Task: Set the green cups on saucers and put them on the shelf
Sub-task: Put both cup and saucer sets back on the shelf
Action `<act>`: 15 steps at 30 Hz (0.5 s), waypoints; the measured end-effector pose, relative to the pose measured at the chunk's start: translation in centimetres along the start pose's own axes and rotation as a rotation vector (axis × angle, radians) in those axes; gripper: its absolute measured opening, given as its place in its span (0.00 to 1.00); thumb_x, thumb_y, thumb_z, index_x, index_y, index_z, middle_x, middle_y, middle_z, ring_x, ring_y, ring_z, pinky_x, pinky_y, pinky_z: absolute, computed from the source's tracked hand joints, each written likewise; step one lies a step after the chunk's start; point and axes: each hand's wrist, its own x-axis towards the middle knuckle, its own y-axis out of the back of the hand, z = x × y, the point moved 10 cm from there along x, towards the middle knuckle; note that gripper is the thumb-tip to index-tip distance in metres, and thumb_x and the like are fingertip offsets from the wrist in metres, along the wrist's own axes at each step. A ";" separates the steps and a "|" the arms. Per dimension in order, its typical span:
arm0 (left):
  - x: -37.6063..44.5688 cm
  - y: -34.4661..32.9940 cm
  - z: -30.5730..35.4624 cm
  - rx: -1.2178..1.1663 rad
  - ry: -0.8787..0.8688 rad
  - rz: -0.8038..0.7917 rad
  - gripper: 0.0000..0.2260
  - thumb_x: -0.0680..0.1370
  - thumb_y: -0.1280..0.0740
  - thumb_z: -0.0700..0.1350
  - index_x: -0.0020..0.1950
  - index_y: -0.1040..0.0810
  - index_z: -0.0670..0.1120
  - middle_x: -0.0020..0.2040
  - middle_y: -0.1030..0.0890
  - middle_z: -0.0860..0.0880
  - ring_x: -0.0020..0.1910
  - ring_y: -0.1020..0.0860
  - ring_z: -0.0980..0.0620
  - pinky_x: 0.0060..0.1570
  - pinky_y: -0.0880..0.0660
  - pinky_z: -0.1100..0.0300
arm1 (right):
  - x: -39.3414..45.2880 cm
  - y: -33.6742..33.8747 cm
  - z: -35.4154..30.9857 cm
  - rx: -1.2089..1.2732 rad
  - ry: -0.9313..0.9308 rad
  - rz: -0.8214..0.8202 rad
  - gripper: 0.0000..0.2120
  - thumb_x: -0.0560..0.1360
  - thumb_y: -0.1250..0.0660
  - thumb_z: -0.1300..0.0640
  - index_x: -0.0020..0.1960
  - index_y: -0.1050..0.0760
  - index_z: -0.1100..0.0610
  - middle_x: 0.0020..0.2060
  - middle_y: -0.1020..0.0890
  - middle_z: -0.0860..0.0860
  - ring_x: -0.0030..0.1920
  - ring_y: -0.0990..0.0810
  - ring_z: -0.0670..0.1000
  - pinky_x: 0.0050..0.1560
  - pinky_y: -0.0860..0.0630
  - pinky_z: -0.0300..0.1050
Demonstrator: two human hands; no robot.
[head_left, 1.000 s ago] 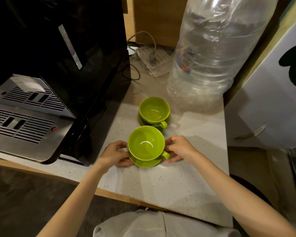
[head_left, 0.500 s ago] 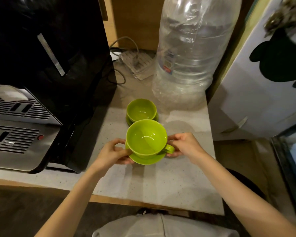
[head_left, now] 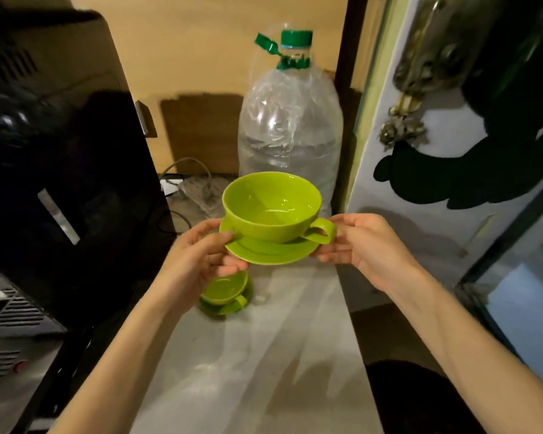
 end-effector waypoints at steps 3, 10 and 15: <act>1.4 -2.0 4.9 -0.011 -0.094 -0.020 0.05 0.76 0.41 0.37 0.46 0.25 0.42 0.23 0.19 0.46 0.20 0.22 0.57 0.20 0.26 0.70 | 0.3 0.5 -5.0 0.023 0.091 -0.001 0.08 0.75 0.40 0.67 0.40 0.24 0.62 0.24 0.16 0.52 0.26 0.17 0.48 0.25 0.22 0.36; 4.6 -5.9 16.0 -0.152 -0.206 -0.056 0.07 0.76 0.39 0.38 0.41 0.23 0.38 0.22 0.20 0.46 0.21 0.22 0.57 0.21 0.26 0.71 | 1.5 1.2 -16.8 0.134 0.260 0.045 0.06 0.74 0.39 0.68 0.41 0.24 0.65 0.23 0.17 0.54 0.25 0.17 0.49 0.23 0.23 0.35; 6.0 -8.8 23.4 -0.266 -0.275 -0.094 0.07 0.76 0.39 0.36 0.39 0.24 0.37 0.24 0.19 0.44 0.22 0.20 0.56 0.22 0.25 0.70 | 2.0 1.1 -25.9 0.178 0.403 0.034 0.07 0.74 0.38 0.66 0.40 0.24 0.63 0.23 0.17 0.53 0.25 0.17 0.48 0.22 0.23 0.34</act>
